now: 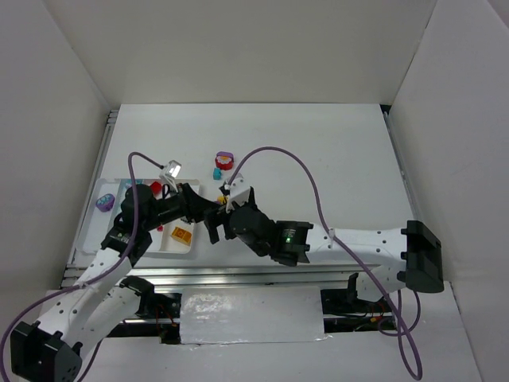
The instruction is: Sort the legos into containers by color
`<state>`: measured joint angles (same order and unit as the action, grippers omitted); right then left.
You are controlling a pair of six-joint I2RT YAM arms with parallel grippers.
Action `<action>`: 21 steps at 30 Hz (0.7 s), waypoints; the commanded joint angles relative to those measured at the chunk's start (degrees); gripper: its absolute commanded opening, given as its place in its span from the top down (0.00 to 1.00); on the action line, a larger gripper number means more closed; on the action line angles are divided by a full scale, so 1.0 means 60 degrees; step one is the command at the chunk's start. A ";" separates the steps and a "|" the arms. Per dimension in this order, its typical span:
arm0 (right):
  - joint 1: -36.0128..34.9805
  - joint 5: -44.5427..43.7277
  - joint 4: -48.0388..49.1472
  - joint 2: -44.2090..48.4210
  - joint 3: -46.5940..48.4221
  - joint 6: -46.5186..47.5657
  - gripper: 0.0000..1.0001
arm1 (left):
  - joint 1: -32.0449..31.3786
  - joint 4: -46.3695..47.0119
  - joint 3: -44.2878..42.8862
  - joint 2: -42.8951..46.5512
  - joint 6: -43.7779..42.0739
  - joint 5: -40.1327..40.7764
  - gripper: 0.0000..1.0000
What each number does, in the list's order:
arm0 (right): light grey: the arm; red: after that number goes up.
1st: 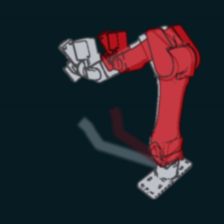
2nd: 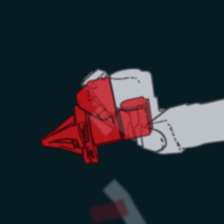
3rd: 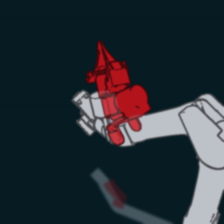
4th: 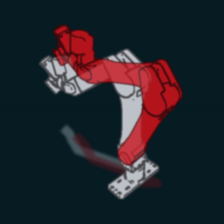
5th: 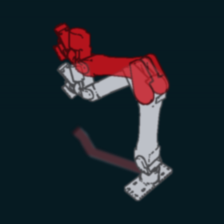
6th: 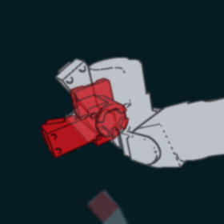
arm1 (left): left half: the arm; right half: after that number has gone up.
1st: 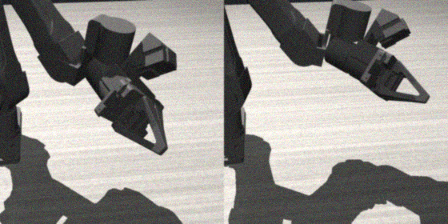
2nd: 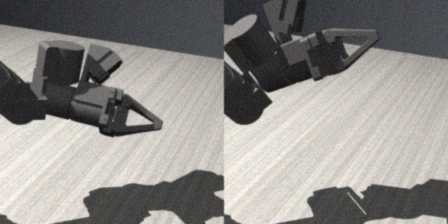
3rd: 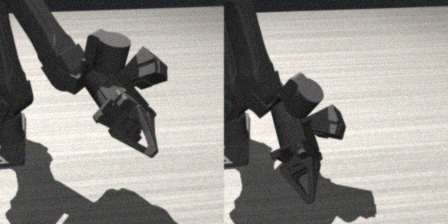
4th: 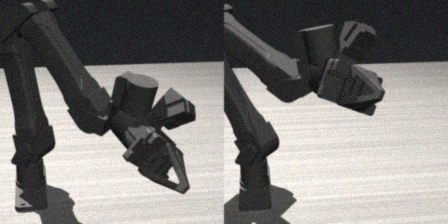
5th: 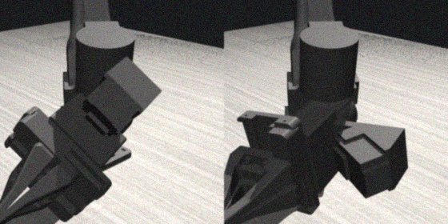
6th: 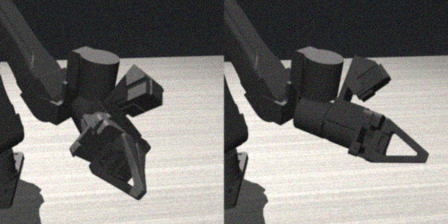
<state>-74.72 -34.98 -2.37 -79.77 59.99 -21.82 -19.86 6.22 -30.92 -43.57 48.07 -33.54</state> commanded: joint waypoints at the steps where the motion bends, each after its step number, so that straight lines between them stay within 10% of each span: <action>1: 0.0351 0.1299 0.0998 0.0359 0.0022 -0.0098 0.00 | -0.0148 -0.0008 -0.0399 0.0258 -0.0365 0.0880 1.00; 7: 0.1803 0.5254 0.0014 0.1237 -0.0211 0.0296 0.00 | -0.0133 -0.2427 -0.1422 0.0700 -0.1476 0.2866 1.00; 11: 0.2315 0.8794 0.0424 0.2655 -0.1059 0.0868 0.00 | -0.0147 -0.2180 -0.1761 0.0320 -0.2371 -0.0006 1.00; 15: 0.2857 0.9258 0.1113 0.3640 -0.1676 0.0344 0.00 | -0.0177 -0.1127 -0.1572 0.0010 -0.2520 -0.3355 1.00; 21: 0.3913 1.0790 0.2005 0.4535 -0.2453 -0.0435 0.01 | -0.0367 0.0061 -0.1176 0.1589 -0.2213 -0.4253 1.00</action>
<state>-52.38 20.67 3.99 -53.76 46.78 -22.17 -21.37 -1.17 -37.45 -39.46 35.97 -51.09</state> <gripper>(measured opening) 0.994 0.473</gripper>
